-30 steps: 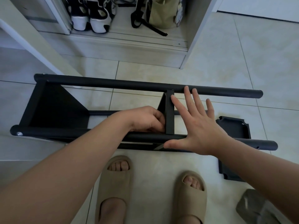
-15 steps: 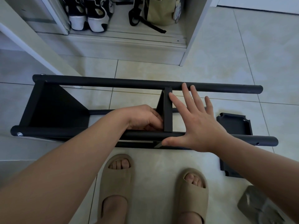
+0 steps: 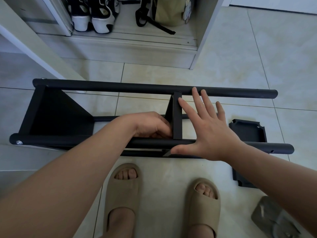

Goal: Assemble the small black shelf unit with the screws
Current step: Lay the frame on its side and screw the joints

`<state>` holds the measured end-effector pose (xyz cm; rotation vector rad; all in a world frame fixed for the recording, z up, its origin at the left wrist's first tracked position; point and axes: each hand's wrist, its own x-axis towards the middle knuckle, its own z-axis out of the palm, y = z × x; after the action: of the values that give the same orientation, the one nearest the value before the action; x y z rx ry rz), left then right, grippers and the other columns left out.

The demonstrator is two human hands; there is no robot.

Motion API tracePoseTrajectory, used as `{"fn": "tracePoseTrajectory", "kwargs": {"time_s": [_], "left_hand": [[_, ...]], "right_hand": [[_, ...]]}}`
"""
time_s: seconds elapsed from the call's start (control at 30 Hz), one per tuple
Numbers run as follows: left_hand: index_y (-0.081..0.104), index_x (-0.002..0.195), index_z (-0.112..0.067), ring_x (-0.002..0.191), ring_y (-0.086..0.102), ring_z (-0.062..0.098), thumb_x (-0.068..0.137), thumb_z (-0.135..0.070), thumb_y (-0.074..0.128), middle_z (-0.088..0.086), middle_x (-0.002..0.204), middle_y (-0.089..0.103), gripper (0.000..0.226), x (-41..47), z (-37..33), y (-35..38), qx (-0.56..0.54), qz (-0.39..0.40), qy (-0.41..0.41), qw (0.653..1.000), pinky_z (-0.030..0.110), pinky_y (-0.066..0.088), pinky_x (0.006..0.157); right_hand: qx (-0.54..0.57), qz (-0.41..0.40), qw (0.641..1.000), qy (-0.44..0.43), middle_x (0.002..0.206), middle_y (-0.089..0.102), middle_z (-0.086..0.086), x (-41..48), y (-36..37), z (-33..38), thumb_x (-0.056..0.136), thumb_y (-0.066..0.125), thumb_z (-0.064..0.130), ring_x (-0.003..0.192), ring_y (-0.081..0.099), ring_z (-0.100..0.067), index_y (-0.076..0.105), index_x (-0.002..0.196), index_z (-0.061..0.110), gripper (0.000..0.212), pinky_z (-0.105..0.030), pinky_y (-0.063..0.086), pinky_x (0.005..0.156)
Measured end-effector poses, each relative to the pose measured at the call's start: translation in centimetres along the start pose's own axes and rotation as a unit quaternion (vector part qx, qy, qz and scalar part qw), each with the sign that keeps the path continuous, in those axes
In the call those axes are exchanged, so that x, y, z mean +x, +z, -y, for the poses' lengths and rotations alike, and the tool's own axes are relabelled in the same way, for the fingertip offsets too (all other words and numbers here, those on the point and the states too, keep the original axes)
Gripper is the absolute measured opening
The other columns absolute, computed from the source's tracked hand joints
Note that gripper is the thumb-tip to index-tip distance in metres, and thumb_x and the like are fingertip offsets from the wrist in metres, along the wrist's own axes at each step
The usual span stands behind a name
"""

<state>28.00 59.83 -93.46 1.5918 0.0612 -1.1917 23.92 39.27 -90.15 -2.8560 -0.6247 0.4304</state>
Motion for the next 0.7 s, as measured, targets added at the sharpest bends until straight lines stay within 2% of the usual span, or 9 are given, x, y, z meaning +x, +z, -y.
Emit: {"fn": "tracePoseTrajectory", "kwargs": {"time_s": [0.07, 0.2, 0.27, 0.33, 0.37, 0.43, 0.53, 0.63, 0.7], "left_hand": [[0.076, 0.062, -0.016, 0.065, 0.066, 0.013, 0.062, -0.011, 0.071, 0.007, 0.074, 0.070, 0.007, -0.06, -0.08, 0.00, -0.003, -0.005, -0.001, 1.000, 0.021, 0.054, 0.063], [0.077, 0.068, -0.011, 0.070, 0.064, 0.017, 0.061, -0.012, 0.073, 0.013, 0.081, 0.068, 0.009, -0.08, 0.06, -0.19, -0.004, -0.004, 0.004, 1.000, 0.025, 0.053, 0.069], [0.076, 0.076, -0.004, 0.072, 0.063, 0.019, 0.061, -0.011, 0.072, 0.016, 0.082, 0.066, 0.017, -0.05, 0.06, -0.17, -0.008, -0.007, 0.000, 1.000, 0.026, 0.053, 0.071], [0.073, 0.089, 0.004, 0.081, 0.064, 0.024, 0.062, -0.010, 0.072, 0.020, 0.089, 0.066, 0.031, 0.17, 0.24, -0.22, -0.015, -0.007, 0.000, 1.000, 0.032, 0.053, 0.080], [0.073, 0.089, 0.001, 0.081, 0.065, 0.024, 0.064, -0.011, 0.072, 0.019, 0.090, 0.067, 0.028, 0.16, 0.24, -0.17, -0.015, -0.004, 0.001, 1.000, 0.032, 0.054, 0.080], [0.076, 0.076, -0.013, 0.077, 0.066, 0.020, 0.073, -0.010, 0.073, 0.013, 0.086, 0.070, 0.006, 0.02, 0.13, -0.13, 0.004, 0.004, 0.004, 1.000, 0.028, 0.054, 0.075], [0.078, 0.068, -0.022, 0.070, 0.063, 0.014, 0.085, -0.004, 0.068, 0.005, 0.076, 0.070, 0.027, 0.17, 0.27, -0.42, 0.049, -0.006, 0.013, 0.999, 0.023, 0.051, 0.066], [0.079, 0.068, -0.018, 0.063, 0.065, 0.009, 0.085, 0.002, 0.065, 0.004, 0.075, 0.071, 0.030, 0.04, 0.15, -0.48, 0.031, -0.006, 0.012, 0.999, 0.018, 0.050, 0.059], [0.080, 0.071, -0.014, 0.067, 0.068, 0.011, 0.083, 0.004, 0.066, 0.009, 0.082, 0.073, 0.025, -0.03, 0.12, -0.45, 0.016, 0.001, 0.011, 1.000, 0.019, 0.052, 0.062]], "right_hand": [[-0.001, -0.002, 1.000, -0.001, 0.163, -0.034, 0.005, 0.02, 0.00, -0.03, 0.055, 0.025, 0.107, 0.148, -0.035, -0.017, -0.019, 0.155, 0.045, 0.126, -0.062, -0.005, 0.122], [-0.005, 0.001, 1.000, 0.000, 0.163, -0.035, 0.005, 0.05, 0.00, -0.02, 0.054, 0.026, 0.107, 0.149, -0.035, -0.018, -0.020, 0.155, 0.045, 0.127, -0.062, -0.004, 0.122], [-0.004, 0.002, 1.000, 0.000, 0.163, -0.035, 0.005, 0.06, -0.04, -0.01, 0.054, 0.027, 0.107, 0.149, -0.035, -0.017, -0.021, 0.155, 0.045, 0.127, -0.062, -0.004, 0.123], [-0.005, 0.003, 1.000, 0.000, 0.163, -0.035, 0.005, 0.06, -0.08, 0.00, 0.055, 0.026, 0.107, 0.148, -0.035, -0.018, -0.021, 0.154, 0.045, 0.126, -0.061, -0.005, 0.123], [-0.006, 0.003, 1.000, 0.000, 0.163, -0.035, 0.005, 0.06, -0.09, 0.00, 0.054, 0.025, 0.107, 0.148, -0.035, -0.018, -0.021, 0.154, 0.045, 0.126, -0.061, -0.005, 0.123], [-0.009, 0.002, 1.000, 0.000, 0.163, -0.035, 0.005, 0.07, -0.10, -0.01, 0.055, 0.024, 0.107, 0.149, -0.035, -0.018, -0.021, 0.154, 0.044, 0.126, -0.061, -0.005, 0.123], [-0.008, 0.001, 1.000, -0.001, 0.163, -0.035, 0.005, 0.09, -0.08, -0.03, 0.055, 0.025, 0.107, 0.149, -0.035, -0.018, -0.022, 0.154, 0.045, 0.126, -0.061, -0.006, 0.123], [-0.005, -0.001, 1.000, -0.002, 0.163, -0.035, 0.006, 0.09, -0.01, -0.06, 0.054, 0.024, 0.107, 0.149, -0.035, -0.017, -0.021, 0.154, 0.045, 0.126, -0.061, -0.006, 0.123], [-0.004, -0.003, 1.000, -0.002, 0.163, -0.035, 0.006, 0.09, 0.03, -0.07, 0.054, 0.024, 0.108, 0.149, -0.035, -0.018, -0.020, 0.154, 0.045, 0.126, -0.061, -0.006, 0.123]]}}
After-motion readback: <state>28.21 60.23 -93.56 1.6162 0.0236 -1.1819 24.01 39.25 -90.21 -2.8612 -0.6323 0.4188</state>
